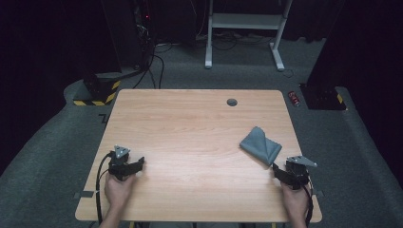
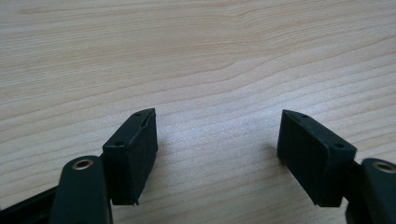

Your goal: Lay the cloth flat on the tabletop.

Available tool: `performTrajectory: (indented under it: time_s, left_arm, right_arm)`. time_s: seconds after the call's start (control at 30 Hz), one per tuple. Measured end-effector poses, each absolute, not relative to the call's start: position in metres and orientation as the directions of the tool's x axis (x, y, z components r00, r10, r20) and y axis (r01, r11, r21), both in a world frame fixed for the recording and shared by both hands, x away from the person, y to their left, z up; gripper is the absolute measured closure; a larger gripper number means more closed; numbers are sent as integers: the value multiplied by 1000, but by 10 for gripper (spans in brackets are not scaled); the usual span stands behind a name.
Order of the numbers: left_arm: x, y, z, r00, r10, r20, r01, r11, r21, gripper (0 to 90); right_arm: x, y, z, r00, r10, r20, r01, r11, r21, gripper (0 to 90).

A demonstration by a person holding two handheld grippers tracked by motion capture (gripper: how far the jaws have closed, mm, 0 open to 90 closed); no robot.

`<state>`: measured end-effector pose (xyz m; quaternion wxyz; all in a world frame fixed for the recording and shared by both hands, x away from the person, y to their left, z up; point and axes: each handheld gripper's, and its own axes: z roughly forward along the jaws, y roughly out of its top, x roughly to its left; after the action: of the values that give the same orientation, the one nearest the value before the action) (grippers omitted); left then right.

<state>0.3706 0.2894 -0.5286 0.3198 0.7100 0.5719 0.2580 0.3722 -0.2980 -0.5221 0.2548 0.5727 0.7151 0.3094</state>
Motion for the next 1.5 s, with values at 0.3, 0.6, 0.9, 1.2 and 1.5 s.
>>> performTrajectory:
  time_s: [0.3, 0.6, 0.9, 1.2, 1.5]
  left_arm:
    - [371, 289, -529, 213, 977, 0, 648, -141, 749, 290]
    - [371, 290, -528, 215, 977, 0, 648, -143, 748, 290]
    - [371, 290, -528, 215, 977, -3, 648, -140, 749, 292]
    - [371, 290, -528, 217, 976, -2, 649, -143, 747, 292]
    - [371, 291, -528, 218, 976, -5, 649, -141, 748, 292]
  right_arm:
    - [372, -298, -522, -214, 977, -10, 661, 153, 734, 407]
    - [372, -298, -522, -212, 977, -12, 662, 153, 734, 412]
    - [369, -299, -518, -196, 980, 21, 682, 121, 721, 510]
    - [363, -294, -503, -256, 966, 28, 638, 147, 756, 545]
    - [368, -280, -489, -312, 950, 17, 611, 187, 769, 531]
